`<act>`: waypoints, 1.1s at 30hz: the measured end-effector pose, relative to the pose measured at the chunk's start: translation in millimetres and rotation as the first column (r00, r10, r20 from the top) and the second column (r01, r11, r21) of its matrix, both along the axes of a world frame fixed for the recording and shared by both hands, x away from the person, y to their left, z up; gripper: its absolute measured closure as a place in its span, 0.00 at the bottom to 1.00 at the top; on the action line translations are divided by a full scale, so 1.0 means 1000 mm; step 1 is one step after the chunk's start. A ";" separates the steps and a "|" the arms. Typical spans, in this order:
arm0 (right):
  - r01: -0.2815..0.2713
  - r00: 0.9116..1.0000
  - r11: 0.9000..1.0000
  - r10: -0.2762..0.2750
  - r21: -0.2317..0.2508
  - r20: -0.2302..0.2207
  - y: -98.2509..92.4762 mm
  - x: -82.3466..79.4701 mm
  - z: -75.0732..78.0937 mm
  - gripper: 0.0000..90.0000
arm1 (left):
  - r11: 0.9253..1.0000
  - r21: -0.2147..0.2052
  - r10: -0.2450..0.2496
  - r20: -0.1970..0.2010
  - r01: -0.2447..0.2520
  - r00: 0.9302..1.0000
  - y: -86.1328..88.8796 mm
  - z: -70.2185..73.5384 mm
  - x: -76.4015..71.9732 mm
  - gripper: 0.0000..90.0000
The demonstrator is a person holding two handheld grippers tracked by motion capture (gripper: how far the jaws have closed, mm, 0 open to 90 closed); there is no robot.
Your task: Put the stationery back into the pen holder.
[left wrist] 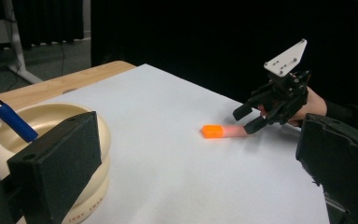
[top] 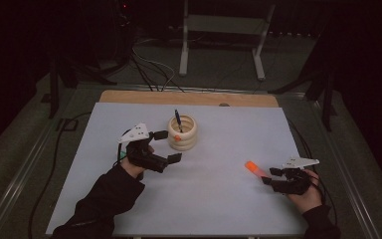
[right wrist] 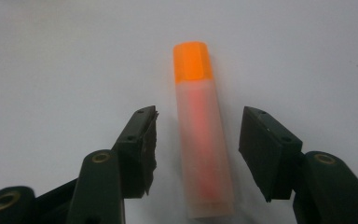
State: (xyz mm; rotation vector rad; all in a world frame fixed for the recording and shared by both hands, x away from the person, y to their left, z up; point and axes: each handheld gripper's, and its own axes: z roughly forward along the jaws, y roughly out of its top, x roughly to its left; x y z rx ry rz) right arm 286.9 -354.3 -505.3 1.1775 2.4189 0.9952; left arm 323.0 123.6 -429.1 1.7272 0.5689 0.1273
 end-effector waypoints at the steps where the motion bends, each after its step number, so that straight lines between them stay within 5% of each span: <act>1: 0.001 1.000 1.000 -0.001 -0.007 0.001 0.000 0.000 -0.001 0.51 | 1.000 0.000 -0.002 0.000 0.002 1.000 0.000 0.000 0.000 0.01; 16: -0.025 1.000 0.996 0.023 -0.088 -0.016 0.003 0.004 -0.010 0.57 | 1.000 0.000 0.000 -0.009 0.000 1.000 0.000 -0.001 0.001 0.01; 22: -0.052 0.998 0.993 0.049 -0.110 -0.033 0.006 0.006 -0.009 0.67 | 1.000 0.003 0.000 -0.010 0.000 1.000 0.000 -0.001 0.001 0.01; 33: 0.001 0.997 0.991 -0.011 -0.135 -0.075 0.012 0.008 -0.006 0.73 | 1.000 0.009 0.000 -0.016 0.000 1.000 -0.001 -0.002 0.000 0.01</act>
